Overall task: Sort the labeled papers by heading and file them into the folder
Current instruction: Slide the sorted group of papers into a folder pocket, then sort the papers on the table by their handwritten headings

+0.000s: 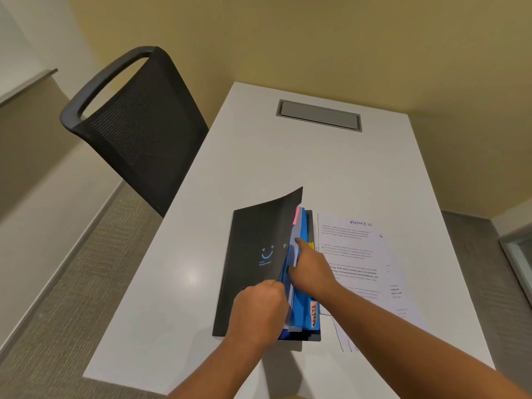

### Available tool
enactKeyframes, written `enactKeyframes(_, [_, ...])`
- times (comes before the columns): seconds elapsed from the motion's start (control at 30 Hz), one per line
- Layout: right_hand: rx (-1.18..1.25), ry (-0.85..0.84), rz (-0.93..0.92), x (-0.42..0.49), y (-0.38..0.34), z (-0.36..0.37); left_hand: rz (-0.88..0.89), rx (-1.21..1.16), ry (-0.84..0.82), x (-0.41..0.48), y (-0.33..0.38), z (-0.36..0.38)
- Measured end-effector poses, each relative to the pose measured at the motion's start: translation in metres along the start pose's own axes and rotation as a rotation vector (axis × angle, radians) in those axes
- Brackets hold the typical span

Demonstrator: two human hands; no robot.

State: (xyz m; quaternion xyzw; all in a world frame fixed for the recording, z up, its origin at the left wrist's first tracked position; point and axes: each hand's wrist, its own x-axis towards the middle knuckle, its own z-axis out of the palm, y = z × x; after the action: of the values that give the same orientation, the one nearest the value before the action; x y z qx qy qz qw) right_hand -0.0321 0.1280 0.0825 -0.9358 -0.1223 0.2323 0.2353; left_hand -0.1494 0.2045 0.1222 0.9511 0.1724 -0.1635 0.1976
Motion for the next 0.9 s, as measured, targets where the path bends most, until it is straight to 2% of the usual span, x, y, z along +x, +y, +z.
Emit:
enactKeyframes(0.1, [0.015, 0.108, -0.026, -0.008, 0.017, -0.011, 0.013, 0.123, -0.013, 0.010, 0.004, 0.006])
enactKeyframes(0.2, [0.027, 0.146, -0.012, -0.020, 0.046, -0.023, -0.012, 0.138, -0.145, 0.018, 0.006, 0.016])
enactKeyframes(0.4, [0.000, 0.023, 0.123, -0.050, 0.136, -0.048, 0.022, 0.280, -0.197, 0.025, 0.014, 0.047])
enactKeyframes(0.53, [-0.030, -0.044, 0.226, -0.061, 0.199, -0.058, -0.016, 0.289, -0.128, 0.024, 0.034, 0.066])
enactKeyframes(0.6, [-0.024, -0.064, 0.260, -0.062, 0.222, -0.064, 0.022, 0.280, -0.083, 0.024, 0.046, 0.076])
enactKeyframes(0.67, [-0.018, -0.074, 0.277, -0.060, 0.242, -0.069, 0.093, 0.195, -0.027, 0.028, 0.060, 0.086])
enactKeyframes(0.73, [-0.037, -0.100, 0.262, -0.056, 0.257, -0.075, 0.069, 0.017, -0.012, 0.038, 0.075, 0.096])
enactKeyframes(0.83, [-0.115, -0.195, 0.172, -0.048, 0.274, -0.082, -0.128, -0.314, 0.004, 0.061, 0.096, 0.105])
enactKeyframes(0.9, [-0.157, -0.281, 0.108, -0.043, 0.282, -0.085, -0.235, -0.439, 0.058, 0.075, 0.108, 0.109])
